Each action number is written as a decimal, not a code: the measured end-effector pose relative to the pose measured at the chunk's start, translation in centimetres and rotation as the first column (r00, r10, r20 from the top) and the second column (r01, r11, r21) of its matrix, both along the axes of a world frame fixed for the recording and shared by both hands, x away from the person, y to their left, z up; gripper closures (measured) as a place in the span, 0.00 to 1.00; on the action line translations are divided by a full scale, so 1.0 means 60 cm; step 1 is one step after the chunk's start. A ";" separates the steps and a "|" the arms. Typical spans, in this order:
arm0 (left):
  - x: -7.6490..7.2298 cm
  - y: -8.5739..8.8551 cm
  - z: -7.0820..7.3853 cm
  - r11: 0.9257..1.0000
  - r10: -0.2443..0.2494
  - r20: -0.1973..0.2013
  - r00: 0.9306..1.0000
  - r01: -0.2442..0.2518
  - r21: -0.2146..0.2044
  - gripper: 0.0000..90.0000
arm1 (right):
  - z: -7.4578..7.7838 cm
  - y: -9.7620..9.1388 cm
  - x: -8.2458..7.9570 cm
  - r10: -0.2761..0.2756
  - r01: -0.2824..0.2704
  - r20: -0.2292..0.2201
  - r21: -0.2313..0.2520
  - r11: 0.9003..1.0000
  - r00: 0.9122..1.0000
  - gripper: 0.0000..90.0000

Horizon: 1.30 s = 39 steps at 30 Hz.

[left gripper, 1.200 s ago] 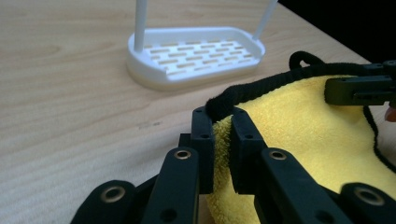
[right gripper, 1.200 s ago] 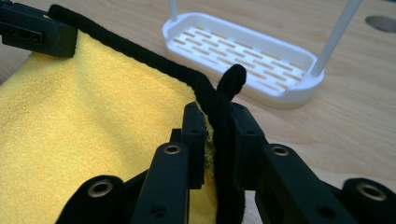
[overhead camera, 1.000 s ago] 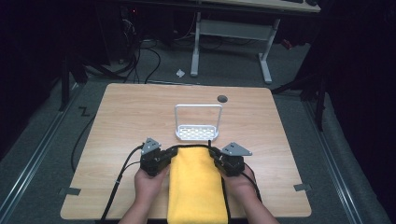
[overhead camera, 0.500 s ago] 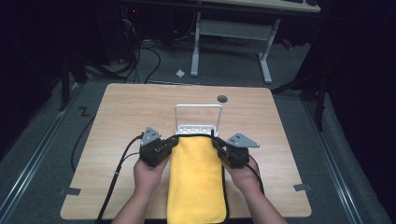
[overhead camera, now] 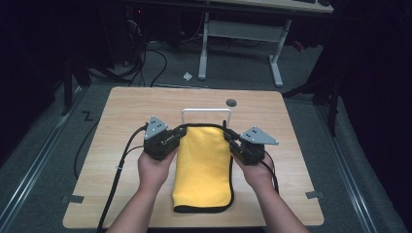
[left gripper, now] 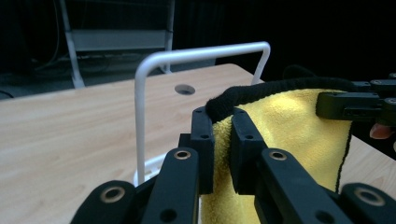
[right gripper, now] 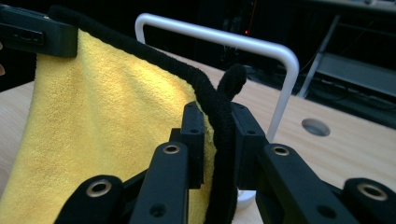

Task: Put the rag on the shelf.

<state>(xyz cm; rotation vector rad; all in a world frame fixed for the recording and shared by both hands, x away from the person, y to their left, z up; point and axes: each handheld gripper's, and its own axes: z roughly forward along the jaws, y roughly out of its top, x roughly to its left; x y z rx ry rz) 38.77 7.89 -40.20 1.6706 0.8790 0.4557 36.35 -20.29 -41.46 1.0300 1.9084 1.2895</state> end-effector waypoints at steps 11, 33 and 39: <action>0.002 0.000 0.056 1.000 0.005 0.073 0.997 -0.004 -0.019 0.91 | 0.058 -0.005 0.003 -0.007 0.005 0.077 0.027 1.000 0.997 0.87; 0.012 0.005 0.143 1.000 0.001 0.176 0.984 0.004 -0.030 0.91 | 0.146 -0.009 0.010 -0.014 0.000 0.187 0.072 0.997 0.982 0.87; 0.025 0.004 0.149 1.000 -0.009 0.197 0.980 0.012 -0.012 0.91 | 0.157 -0.009 0.018 -0.017 0.005 0.198 0.060 0.998 0.980 0.87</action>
